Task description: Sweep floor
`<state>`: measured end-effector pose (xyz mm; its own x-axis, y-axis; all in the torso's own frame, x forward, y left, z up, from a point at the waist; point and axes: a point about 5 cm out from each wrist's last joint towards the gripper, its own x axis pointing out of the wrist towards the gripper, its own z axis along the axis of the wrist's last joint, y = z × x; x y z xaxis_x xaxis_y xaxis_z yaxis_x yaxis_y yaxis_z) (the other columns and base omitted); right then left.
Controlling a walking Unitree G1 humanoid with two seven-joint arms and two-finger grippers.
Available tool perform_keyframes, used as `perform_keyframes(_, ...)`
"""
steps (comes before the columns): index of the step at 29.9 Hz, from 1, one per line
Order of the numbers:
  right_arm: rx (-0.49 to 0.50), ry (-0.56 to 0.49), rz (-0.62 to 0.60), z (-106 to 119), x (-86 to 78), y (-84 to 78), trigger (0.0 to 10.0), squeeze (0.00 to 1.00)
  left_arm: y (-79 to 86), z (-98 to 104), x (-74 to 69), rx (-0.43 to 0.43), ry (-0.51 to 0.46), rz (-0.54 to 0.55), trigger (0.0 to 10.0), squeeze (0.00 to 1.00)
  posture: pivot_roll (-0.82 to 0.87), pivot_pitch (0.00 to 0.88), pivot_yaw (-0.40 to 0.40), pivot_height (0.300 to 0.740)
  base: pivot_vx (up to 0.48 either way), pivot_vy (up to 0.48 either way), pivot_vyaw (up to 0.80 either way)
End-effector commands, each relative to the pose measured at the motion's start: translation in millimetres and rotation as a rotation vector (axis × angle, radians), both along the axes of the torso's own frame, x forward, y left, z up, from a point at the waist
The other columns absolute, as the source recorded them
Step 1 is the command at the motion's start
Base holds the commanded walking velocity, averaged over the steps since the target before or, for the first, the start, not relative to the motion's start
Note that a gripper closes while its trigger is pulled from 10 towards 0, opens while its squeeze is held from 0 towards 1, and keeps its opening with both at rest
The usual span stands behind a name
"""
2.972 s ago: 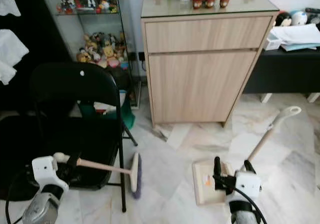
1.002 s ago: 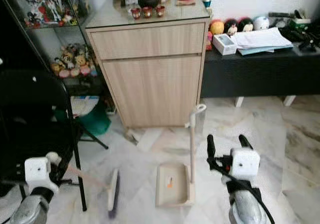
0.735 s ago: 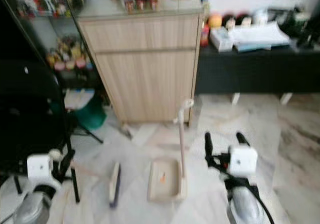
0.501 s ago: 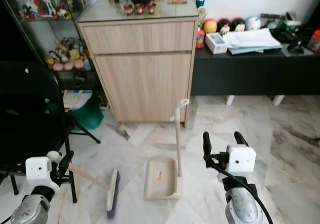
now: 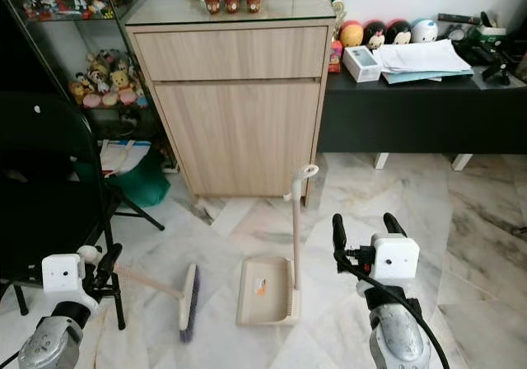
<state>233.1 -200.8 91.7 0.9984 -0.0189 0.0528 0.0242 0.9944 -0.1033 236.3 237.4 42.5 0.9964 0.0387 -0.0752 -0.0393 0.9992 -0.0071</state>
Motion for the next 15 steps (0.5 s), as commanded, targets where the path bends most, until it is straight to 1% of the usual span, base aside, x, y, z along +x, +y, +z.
perform_keyframes(1, 0.005, -0.002, 0.01, 1.9, -1.2, 1.7, 10.0, 0.0, 4.2, -0.8, -2.0, 0.016, 0.008, 0.002, 10.0, 0.0, -0.09, 0.045, 0.056, 0.74, 0.0, 0.0, 0.0)
perform_keyframes(10, 0.005, -0.002, 0.014, 2.4, 0.4, 1.6, 10.0, 0.0, 2.8, 1.6, 2.2, 0.017, -0.004, -0.003, 10.0, 0.0, -0.1, 0.049, 0.057, 0.74, 0.0, 0.0, 0.0)
perform_keyframes(15, 0.005, -0.003, 0.014, 2.9, -0.2, 1.5, 10.0, 0.0, 2.6, 1.9, 2.4, 0.013, -0.006, -0.001, 10.0, 0.0, -0.1, 0.055, 0.056, 0.74, 0.283, 0.0, 0.0)
